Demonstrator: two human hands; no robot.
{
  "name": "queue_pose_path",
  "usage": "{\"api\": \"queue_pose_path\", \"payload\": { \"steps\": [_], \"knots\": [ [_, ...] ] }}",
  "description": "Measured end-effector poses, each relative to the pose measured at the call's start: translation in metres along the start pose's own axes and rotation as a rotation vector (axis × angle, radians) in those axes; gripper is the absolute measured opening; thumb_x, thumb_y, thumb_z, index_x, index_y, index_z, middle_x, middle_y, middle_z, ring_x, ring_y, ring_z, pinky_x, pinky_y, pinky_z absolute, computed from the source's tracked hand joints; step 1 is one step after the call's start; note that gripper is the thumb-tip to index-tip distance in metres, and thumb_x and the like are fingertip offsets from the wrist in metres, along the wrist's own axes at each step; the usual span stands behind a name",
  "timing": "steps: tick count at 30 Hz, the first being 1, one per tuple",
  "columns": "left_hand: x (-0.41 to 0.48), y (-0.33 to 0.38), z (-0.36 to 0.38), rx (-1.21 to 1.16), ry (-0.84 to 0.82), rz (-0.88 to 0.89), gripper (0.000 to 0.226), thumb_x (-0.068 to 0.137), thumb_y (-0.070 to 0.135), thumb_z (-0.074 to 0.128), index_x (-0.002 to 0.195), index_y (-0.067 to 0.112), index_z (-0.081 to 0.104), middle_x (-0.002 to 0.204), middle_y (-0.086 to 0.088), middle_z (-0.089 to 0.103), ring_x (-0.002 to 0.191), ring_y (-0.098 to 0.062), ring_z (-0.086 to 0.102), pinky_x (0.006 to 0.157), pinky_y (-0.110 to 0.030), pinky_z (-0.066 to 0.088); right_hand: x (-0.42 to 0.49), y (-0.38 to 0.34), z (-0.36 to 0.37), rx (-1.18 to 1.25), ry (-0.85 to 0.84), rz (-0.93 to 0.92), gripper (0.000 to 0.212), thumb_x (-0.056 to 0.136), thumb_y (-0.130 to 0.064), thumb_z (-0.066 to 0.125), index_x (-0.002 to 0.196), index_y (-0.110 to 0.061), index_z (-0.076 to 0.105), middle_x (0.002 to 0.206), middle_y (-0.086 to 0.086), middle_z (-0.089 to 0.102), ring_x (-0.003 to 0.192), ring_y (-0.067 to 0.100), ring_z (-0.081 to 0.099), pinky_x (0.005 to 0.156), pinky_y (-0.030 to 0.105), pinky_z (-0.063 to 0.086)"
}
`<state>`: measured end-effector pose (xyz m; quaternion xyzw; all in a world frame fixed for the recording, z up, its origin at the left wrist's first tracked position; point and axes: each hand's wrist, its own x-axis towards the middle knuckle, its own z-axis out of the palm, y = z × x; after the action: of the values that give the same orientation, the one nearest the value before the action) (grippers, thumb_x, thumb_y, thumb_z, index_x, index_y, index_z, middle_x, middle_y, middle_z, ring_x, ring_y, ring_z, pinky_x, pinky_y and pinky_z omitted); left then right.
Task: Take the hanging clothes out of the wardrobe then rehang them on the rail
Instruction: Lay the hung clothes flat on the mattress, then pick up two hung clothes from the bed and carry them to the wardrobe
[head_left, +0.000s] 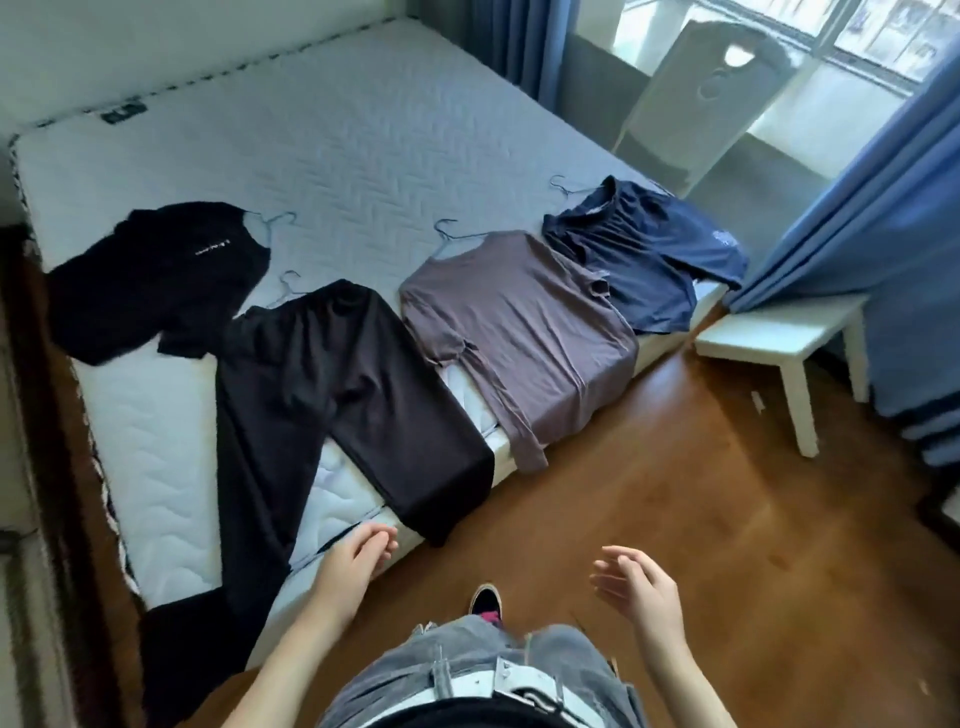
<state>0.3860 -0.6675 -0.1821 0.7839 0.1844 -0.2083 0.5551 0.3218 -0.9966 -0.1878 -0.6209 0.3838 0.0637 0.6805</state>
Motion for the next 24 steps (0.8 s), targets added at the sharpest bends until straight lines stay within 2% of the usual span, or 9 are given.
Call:
{"api": "queue_pose_path", "payload": {
  "steps": [3, 8, 10, 12, 15, 18, 24],
  "knots": [
    [0.046, 0.053, 0.012, -0.039, 0.048, 0.039, 0.026, 0.098, 0.014, 0.048, 0.09, 0.022, 0.071, 0.089, -0.005, 0.071, 0.085, -0.02, 0.064, 0.085, -0.034, 0.053, 0.059, -0.052, 0.006, -0.037, -0.057, -0.014, 0.025, 0.098, -0.003, 0.042, 0.099, 0.004, 0.065, 0.087, 0.024, 0.069, 0.075, 0.034, 0.065, 0.064, 0.032, 0.055],
    [0.126, 0.121, 0.029, -0.138, 0.194, 0.047, 0.026, 0.098, 0.016, 0.049, 0.09, 0.023, 0.072, 0.088, -0.002, 0.072, 0.086, -0.015, 0.065, 0.081, -0.025, 0.051, 0.171, -0.146, 0.042, -0.083, -0.193, -0.067, 0.022, 0.097, 0.0, 0.043, 0.097, 0.006, 0.064, 0.085, 0.027, 0.065, 0.067, 0.027, 0.063, 0.055, 0.02, 0.054],
    [0.162, 0.137, 0.035, -0.181, 0.267, 0.032, 0.025, 0.095, 0.021, 0.051, 0.086, 0.028, 0.073, 0.085, -0.001, 0.073, 0.083, -0.014, 0.066, 0.08, -0.026, 0.052, 0.226, -0.18, 0.065, -0.067, -0.245, -0.049, 0.019, 0.094, 0.001, 0.046, 0.098, 0.007, 0.063, 0.082, 0.025, 0.063, 0.059, 0.02, 0.063, 0.052, 0.018, 0.051],
    [0.193, 0.152, 0.039, -0.219, 0.362, -0.007, 0.027, 0.096, 0.015, 0.051, 0.085, 0.026, 0.073, 0.084, -0.003, 0.072, 0.082, -0.016, 0.065, 0.08, -0.029, 0.053, 0.283, -0.216, 0.092, -0.133, -0.299, -0.057, 0.02, 0.093, 0.003, 0.045, 0.101, 0.008, 0.062, 0.082, 0.022, 0.062, 0.054, 0.016, 0.062, 0.051, 0.017, 0.05],
    [0.235, 0.18, 0.04, -0.29, 0.493, -0.063, 0.027, 0.098, 0.008, 0.049, 0.089, 0.02, 0.071, 0.089, -0.006, 0.072, 0.084, -0.019, 0.065, 0.081, -0.034, 0.052, 0.359, -0.273, 0.144, -0.296, -0.402, -0.128, 0.024, 0.095, 0.003, 0.04, 0.095, 0.004, 0.064, 0.085, 0.025, 0.065, 0.06, 0.017, 0.066, 0.06, 0.024, 0.055],
    [0.278, 0.205, 0.028, -0.329, 0.571, -0.102, 0.023, 0.098, 0.01, 0.049, 0.094, 0.016, 0.071, 0.092, -0.008, 0.072, 0.086, -0.02, 0.066, 0.083, -0.036, 0.053, 0.413, -0.321, 0.204, -0.376, -0.485, -0.162, 0.026, 0.094, 0.003, 0.039, 0.091, 0.001, 0.065, 0.083, 0.025, 0.066, 0.069, 0.031, 0.065, 0.07, 0.035, 0.053],
    [0.376, 0.227, -0.011, -0.394, 0.66, -0.124, 0.021, 0.098, 0.011, 0.05, 0.096, 0.011, 0.071, 0.094, -0.011, 0.07, 0.084, -0.018, 0.065, 0.081, -0.031, 0.053, 0.502, -0.359, 0.317, -0.42, -0.553, -0.195, 0.027, 0.092, 0.002, 0.039, 0.088, -0.004, 0.065, 0.08, 0.018, 0.066, 0.067, 0.031, 0.064, 0.069, 0.035, 0.052]
  ]
}}
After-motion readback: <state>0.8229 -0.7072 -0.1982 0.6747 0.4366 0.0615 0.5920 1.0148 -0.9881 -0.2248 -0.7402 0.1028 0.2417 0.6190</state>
